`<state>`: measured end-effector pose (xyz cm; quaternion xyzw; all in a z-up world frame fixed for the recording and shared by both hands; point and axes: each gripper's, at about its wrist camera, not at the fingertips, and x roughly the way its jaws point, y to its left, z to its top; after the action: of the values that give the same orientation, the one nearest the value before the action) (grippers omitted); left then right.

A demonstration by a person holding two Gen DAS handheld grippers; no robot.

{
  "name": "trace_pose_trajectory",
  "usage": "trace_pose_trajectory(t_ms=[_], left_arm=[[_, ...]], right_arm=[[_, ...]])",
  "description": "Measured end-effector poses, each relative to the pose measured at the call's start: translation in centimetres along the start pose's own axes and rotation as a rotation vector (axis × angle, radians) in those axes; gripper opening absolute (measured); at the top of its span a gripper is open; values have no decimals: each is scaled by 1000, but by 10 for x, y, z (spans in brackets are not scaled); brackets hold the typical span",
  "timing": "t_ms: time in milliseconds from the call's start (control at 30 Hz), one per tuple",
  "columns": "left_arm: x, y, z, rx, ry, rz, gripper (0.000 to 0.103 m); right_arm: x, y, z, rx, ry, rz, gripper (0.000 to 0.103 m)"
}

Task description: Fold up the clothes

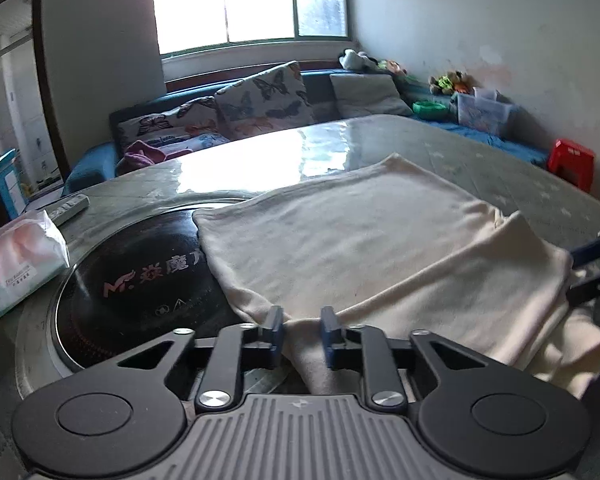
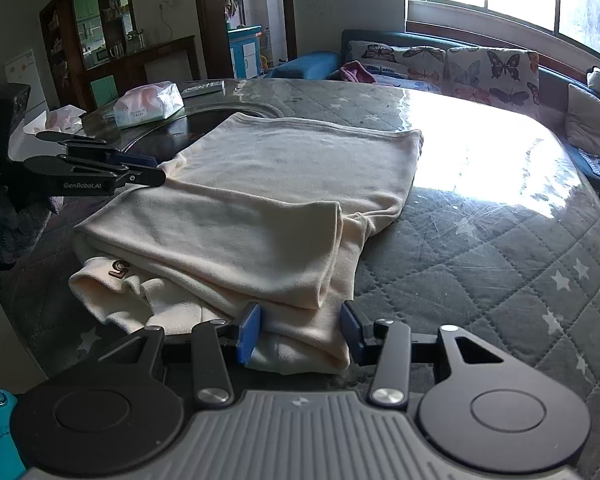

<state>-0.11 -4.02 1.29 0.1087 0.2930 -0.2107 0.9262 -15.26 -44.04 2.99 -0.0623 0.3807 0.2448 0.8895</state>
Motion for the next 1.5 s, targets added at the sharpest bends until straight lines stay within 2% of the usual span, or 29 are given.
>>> trace_pose_trajectory(t_ms=[167,333,533,633,767,833,900,1033,1133,1233,1367,1500], left_arm=[[-2,1,0,52,-7,-10,10],[-13,17,0,-45,-20,-28,10],[-8,22,-9,-78,11,-2,10],[-7,30,-8,-164,11,1,10],[-10,28,-11,-184,12,26,13],[-14,25,-11,-172,4,73,13],[-15,33,-13,-209,21,101,13],[-32,30,-6,-210,-16,78,13],[-40,12,4,-156,-52,9,13],[-34,-4,9,-126,-46,-48,13],[-30,-21,2,-104,-18,-85,13],[-30,-25,-14,-98,26,-95,13]], right_arm=[[1,0,0,-1,2,-3,46],[3,-4,-2,18,9,-12,50],[6,-4,-2,11,9,-8,50],[6,-3,-1,8,11,-10,51],[7,-3,-2,6,9,-11,52],[7,-4,-3,6,7,-10,52],[6,-4,-2,7,8,-9,51],[5,-1,6,-3,0,1,49],[4,3,14,-26,-23,13,48],[4,7,23,-49,-46,26,41],[3,13,34,-80,-77,42,27],[16,17,26,-97,-38,51,16]])
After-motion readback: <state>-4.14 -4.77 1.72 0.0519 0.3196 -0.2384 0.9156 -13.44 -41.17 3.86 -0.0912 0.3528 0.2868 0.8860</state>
